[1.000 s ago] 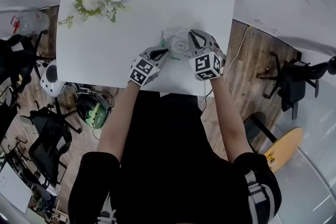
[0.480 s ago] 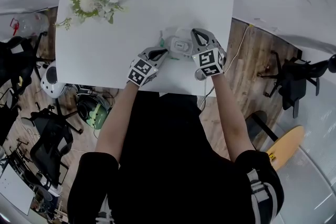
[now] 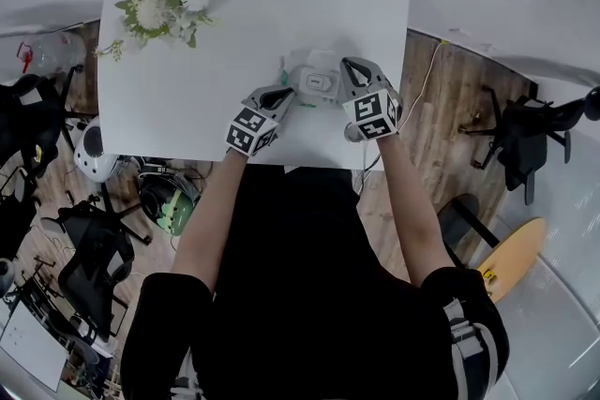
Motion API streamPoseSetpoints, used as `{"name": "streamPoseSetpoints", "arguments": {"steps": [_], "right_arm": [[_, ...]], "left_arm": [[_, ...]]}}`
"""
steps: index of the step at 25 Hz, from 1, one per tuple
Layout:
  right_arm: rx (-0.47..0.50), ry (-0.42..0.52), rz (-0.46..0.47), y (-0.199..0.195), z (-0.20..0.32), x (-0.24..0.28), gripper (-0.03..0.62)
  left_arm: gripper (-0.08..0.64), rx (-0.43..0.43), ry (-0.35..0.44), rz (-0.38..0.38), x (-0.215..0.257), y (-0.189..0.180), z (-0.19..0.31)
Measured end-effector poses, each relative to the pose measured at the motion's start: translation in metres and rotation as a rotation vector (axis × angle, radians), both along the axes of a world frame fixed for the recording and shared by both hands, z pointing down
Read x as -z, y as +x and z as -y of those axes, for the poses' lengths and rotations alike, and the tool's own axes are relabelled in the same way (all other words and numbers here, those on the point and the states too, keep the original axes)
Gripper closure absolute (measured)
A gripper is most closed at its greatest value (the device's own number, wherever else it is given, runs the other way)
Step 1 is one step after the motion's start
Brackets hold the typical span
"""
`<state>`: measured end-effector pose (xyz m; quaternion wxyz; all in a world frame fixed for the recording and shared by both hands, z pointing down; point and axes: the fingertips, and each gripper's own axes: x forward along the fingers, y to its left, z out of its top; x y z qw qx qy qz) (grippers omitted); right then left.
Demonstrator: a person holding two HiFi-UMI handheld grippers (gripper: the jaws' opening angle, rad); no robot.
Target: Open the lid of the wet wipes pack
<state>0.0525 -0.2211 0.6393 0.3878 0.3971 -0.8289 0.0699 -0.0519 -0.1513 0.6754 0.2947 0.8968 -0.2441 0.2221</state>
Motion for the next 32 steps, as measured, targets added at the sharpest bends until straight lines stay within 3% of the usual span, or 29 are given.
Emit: {"name": "streamPoseSetpoints", "arguments": {"steps": [14, 22, 32], "right_arm": [[-0.010, -0.002, 0.044, 0.008, -0.028, 0.016, 0.575], [0.043, 0.004, 0.067, 0.013, -0.053, 0.028, 0.575], [0.108, 0.026, 0.080, 0.023, -0.079, 0.053, 0.577]], "left_arm": [[0.535, 0.066, 0.053, 0.012, 0.031, -0.004, -0.004], [0.535, 0.124, 0.108, 0.053, 0.053, -0.001, -0.017], [0.535, 0.200, 0.151, 0.052, 0.083, 0.002, -0.037]]}}
